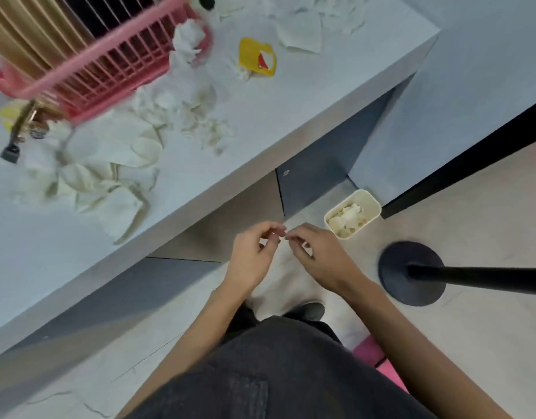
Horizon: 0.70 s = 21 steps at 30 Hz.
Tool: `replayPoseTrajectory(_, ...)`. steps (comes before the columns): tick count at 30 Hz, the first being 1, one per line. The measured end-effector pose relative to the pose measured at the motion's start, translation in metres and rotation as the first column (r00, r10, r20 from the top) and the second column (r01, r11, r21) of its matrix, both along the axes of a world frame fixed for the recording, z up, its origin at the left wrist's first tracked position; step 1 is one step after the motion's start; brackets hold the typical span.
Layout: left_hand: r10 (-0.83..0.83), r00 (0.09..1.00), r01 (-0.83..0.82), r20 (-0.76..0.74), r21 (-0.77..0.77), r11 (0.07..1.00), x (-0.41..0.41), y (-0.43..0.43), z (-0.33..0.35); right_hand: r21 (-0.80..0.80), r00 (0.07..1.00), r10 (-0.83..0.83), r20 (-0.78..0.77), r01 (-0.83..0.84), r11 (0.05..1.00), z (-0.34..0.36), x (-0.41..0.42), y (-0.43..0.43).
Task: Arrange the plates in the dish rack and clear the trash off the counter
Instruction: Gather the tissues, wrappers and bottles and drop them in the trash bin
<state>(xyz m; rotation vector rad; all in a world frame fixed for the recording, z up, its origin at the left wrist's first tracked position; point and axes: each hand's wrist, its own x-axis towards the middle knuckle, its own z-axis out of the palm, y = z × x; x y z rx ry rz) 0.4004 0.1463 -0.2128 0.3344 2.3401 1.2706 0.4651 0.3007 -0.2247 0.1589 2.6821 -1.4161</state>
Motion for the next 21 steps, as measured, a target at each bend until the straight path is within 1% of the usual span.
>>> replayPoseTrajectory(4, 0.177, 0.984, -0.174, -0.03, 0.081, 0.981, -0.009, -0.056, 0.043, -0.007, 0.996, 0.068, -0.063, -0.068, 0.998, 0.039, -0.032, -0.045)
replayPoseTrajectory(10, 0.279, 0.959, -0.269, -0.052, 0.149, 0.951, -0.033, -0.152, 0.069, 0.024, 0.977, 0.16, -0.139, -0.158, 0.987, 0.066, -0.08, -0.124)
replayPoseTrajectory(16, 0.359, 0.928, -0.345, -0.096, 0.136, 0.929, -0.07, -0.245, 0.077, -0.014, 0.968, 0.202, -0.145, -0.207, 0.978, 0.081, -0.123, -0.205)
replayPoseTrajectory(21, 0.426, 0.897, -0.41, -0.113, 0.141, 0.901, -0.108, -0.308, 0.084, -0.006, 0.946, 0.245, -0.212, -0.251, 0.968, 0.095, -0.168, -0.261)
